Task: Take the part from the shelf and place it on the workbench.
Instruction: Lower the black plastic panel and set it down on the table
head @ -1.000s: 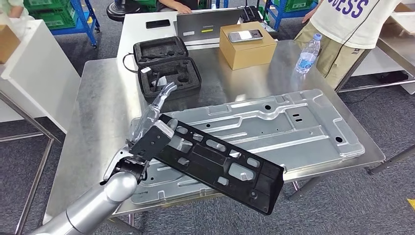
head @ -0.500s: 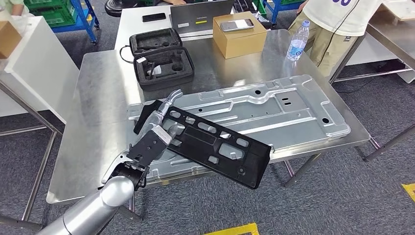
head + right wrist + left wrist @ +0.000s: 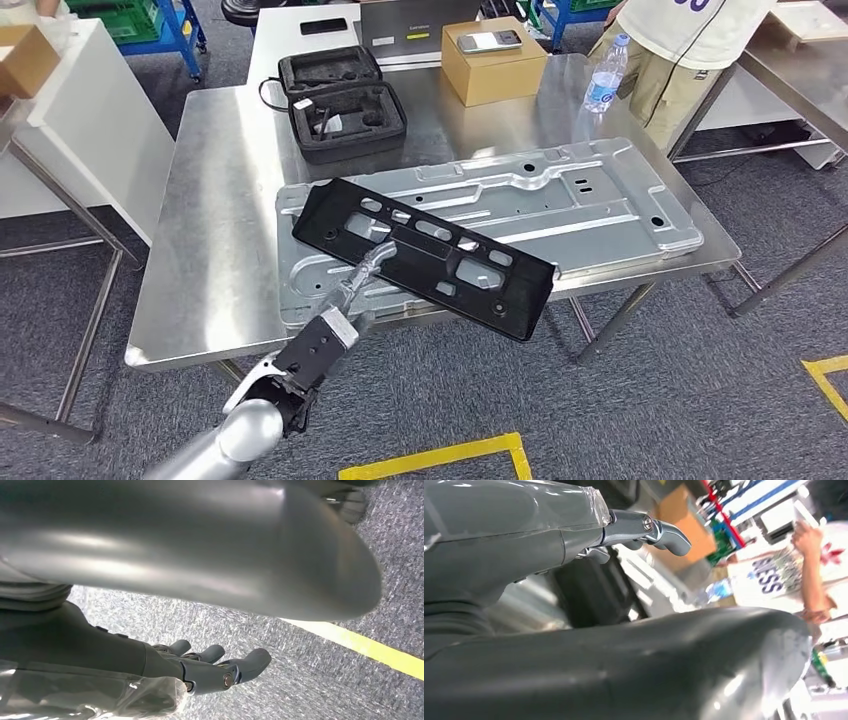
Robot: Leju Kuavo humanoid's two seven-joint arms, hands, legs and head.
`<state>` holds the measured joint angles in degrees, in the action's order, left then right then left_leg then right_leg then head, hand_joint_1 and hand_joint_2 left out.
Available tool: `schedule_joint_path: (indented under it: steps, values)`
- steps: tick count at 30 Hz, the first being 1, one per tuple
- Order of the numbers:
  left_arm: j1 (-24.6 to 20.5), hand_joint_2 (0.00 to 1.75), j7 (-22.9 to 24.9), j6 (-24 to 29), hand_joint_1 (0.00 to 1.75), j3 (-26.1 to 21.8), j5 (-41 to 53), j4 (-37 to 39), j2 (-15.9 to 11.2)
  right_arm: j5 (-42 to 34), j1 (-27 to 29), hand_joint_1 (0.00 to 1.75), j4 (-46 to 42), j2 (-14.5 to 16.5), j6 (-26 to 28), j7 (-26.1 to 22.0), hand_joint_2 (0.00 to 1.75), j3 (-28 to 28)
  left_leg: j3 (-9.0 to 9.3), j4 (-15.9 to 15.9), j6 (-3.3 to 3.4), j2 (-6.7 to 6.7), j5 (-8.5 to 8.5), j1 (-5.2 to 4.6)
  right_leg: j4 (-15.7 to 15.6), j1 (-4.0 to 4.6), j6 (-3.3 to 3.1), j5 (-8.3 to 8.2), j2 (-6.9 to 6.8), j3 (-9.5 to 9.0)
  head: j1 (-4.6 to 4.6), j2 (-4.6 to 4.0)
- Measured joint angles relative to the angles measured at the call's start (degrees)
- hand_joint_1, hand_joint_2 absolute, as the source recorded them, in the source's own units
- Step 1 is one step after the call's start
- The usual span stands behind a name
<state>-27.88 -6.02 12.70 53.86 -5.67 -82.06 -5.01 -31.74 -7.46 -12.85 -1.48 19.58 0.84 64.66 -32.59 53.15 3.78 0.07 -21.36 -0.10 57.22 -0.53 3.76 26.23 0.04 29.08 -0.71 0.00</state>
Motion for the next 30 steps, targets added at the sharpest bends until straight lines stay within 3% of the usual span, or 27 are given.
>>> schedule_joint_path:
  steps: [2, 4, 6, 9, 10, 11, 12, 14, 16, 17, 19, 20, 22, 24, 25, 26, 27, 30]
  values:
    - [1.3, 0.00, -0.7, -0.4, 0.00, 0.2, -0.5, 0.7, 0.0, -0.1, 0.0, 0.00, 0.0, 0.0, 0.0, 0.0, 0.00, -0.3, -0.48, 0.1, -0.62, 0.06, 0.76, -0.18, -4.7, 0.25, -0.53, 0.55, 0.08, -2.65, -0.03, 0.00]
    - [2.8, 0.00, -1.4, -0.8, 0.00, 0.4, -0.9, 1.9, 0.1, -0.2, 0.2, 0.00, 0.0, 0.1, 0.0, 0.0, 0.00, -0.4, -0.95, 0.3, -1.24, 0.11, 1.10, -0.12, -5.0, 0.17, -1.38, 0.15, 0.01, -2.17, -0.03, 0.00]
    - [4.3, 0.00, -2.0, -1.1, 0.00, 0.6, -1.1, 3.6, 0.1, -0.5, 0.3, 0.00, 0.0, 0.2, 0.1, 0.0, 0.00, -0.5, -2.42, 3.4, -1.89, 0.06, -1.79, 0.06, -5.1, 0.02, -2.43, -0.75, -0.11, -1.21, 0.07, 0.00]
    - [6.3, 0.00, -2.9, -1.4, 0.00, 0.8, -1.1, 6.6, 0.1, -0.7, 0.4, 0.00, 0.0, 0.1, 0.3, -0.1, 0.00, -0.6, -6.26, 15.2, -2.62, 0.04, -9.32, 0.34, -5.1, 0.18, -3.12, -2.20, -0.15, 0.66, 0.19, 0.00]
    - [6.9, 0.00, -3.2, -1.5, 0.00, 0.9, -1.0, 7.7, 0.2, -0.7, 0.5, 0.00, 0.0, 0.1, 0.3, -0.1, 0.00, -0.6, -6.69, 17.8, -2.68, 0.04, -10.12, 0.35, -5.0, 0.26, -3.15, -2.65, -0.14, 1.27, 0.19, 0.00]
    - [7.4, 0.00, -3.4, -1.7, 0.00, 1.0, -1.0, 9.0, 0.3, -0.8, 0.6, 0.00, 0.0, 0.1, 0.4, -0.1, 0.00, -0.6, -6.18, 18.6, -2.64, 0.03, -9.78, 0.35, -5.0, 0.35, -3.14, -3.09, -0.14, 1.85, 0.19, 0.00]
    - [7.8, 0.00, -3.7, -1.9, 0.00, 1.0, -0.8, 10.2, 0.4, -0.9, 0.6, 0.00, 0.0, 0.1, 0.4, -0.1, 0.00, -0.6, -4.52, 17.0, -2.47, 0.03, -8.47, 0.33, -5.0, 0.43, -3.10, -3.50, -0.13, 2.38, 0.20, 0.00]
    - [8.3, 0.00, -4.1, -2.1, 0.00, 1.0, -0.3, 12.9, 1.0, -1.1, 0.7, 0.00, 0.0, 0.1, 0.5, -0.3, 0.00, -0.6, 1.27, 8.5, -1.76, 0.03, -5.75, 0.13, -5.0, 0.63, -2.86, -4.23, -0.11, 3.20, 0.21, 0.00]
    - [8.6, 0.00, -4.8, -2.1, 0.00, 1.0, 0.3, 15.7, 1.8, -1.3, 0.7, 0.00, 0.0, 0.1, 0.6, -0.6, 0.00, -0.6, 5.83, 0.7, -1.03, 0.03, -5.01, -0.21, -4.9, 0.82, -2.43, -4.98, -0.16, 3.77, 0.17, 0.00]
    - [8.8, 0.00, -5.2, -2.1, 0.00, 1.0, 0.5, 17.3, 2.2, -1.3, 0.6, 0.00, 0.0, 0.1, 0.7, -0.7, 0.00, -0.6, 6.64, -0.9, -0.82, 0.02, -5.16, -0.36, -4.9, 0.84, -2.16, -5.34, -0.18, 3.98, 0.15, 0.00]
    - [9.3, 0.00, -6.0, -2.1, 0.00, 1.0, 0.9, 20.7, 3.0, -1.5, 0.7, 0.00, 0.0, 0.1, 0.7, -0.8, 0.00, -0.6, 6.28, -1.4, -0.33, 0.09, -4.64, -0.30, -4.8, 0.72, -1.59, -5.78, -0.14, 4.37, 0.15, 0.00]
    - [9.5, 0.00, -6.3, -2.0, 0.00, 1.0, 1.0, 22.5, 3.5, -1.6, 0.7, 0.00, 0.0, 0.1, 0.7, -0.9, 0.00, -0.6, 5.99, -1.5, 0.05, 0.14, -4.26, -0.16, -4.1, 0.65, -1.30, -5.11, -0.08, 4.83, 0.11, 0.00]
    - [9.8, 0.00, -6.9, -1.6, 0.00, 0.9, 1.3, 25.9, 4.5, -1.8, 0.8, 0.00, 0.0, 0.1, 0.8, -0.9, 0.00, -0.6, 5.23, -1.6, 0.76, 0.27, -3.35, 0.10, 1.1, 0.44, -0.74, -1.31, 0.01, 7.01, -0.02, 0.00]
    - [10.1, 0.00, -7.5, -1.2, 0.00, 0.9, 1.2, 29.2, 5.4, -1.8, 0.8, 0.00, 0.0, 0.1, 0.8, -0.9, 0.00, -0.6, 4.34, -1.6, 0.95, 0.33, -2.65, 0.04, 9.7, 0.21, -0.20, 3.44, 0.01, 10.12, -0.13, 0.00]
    - [10.3, 0.00, -7.7, -1.2, 0.00, 0.8, 1.0, 30.9, 5.9, -1.8, 0.9, 0.00, 0.0, 0.1, 0.8, -0.8, 0.00, -0.6, 3.94, -1.5, 0.90, 0.36, -2.35, 0.03, 12.7, 0.09, 0.01, 4.68, 0.00, 10.93, -0.13, 0.00]
    - [10.5, 0.00, -8.0, -1.2, 0.00, 0.8, 0.7, 32.6, 6.3, -1.8, 0.9, 0.00, 0.0, 0.1, 0.8, -0.8, 0.00, -0.6, 3.55, -1.5, 0.82, 0.39, -2.08, 0.04, 13.5, -0.03, 0.16, 4.86, 0.00, 10.64, -0.13, 0.00]
    - [10.7, 0.00, -8.2, -1.2, 0.00, 0.6, 0.3, 34.3, 6.7, -1.8, 1.0, 0.00, 0.0, 0.1, 0.8, -0.8, 0.00, -0.6, 3.20, -1.4, 0.69, 0.37, -1.86, 0.07, 11.7, -0.15, 0.23, 3.98, -0.01, 9.07, -0.13, 0.00]
    - [10.9, 0.00, -8.7, -1.4, 0.00, -0.1, -0.9, 38.8, 7.9, -1.6, 0.9, 0.00, 0.0, 0.1, 0.7, -0.7, 0.00, -0.6, 2.33, -0.7, 0.16, 0.28, -1.49, 0.04, -1.0, -0.27, 0.12, -0.01, 0.06, 1.05, -0.14, 0.00]
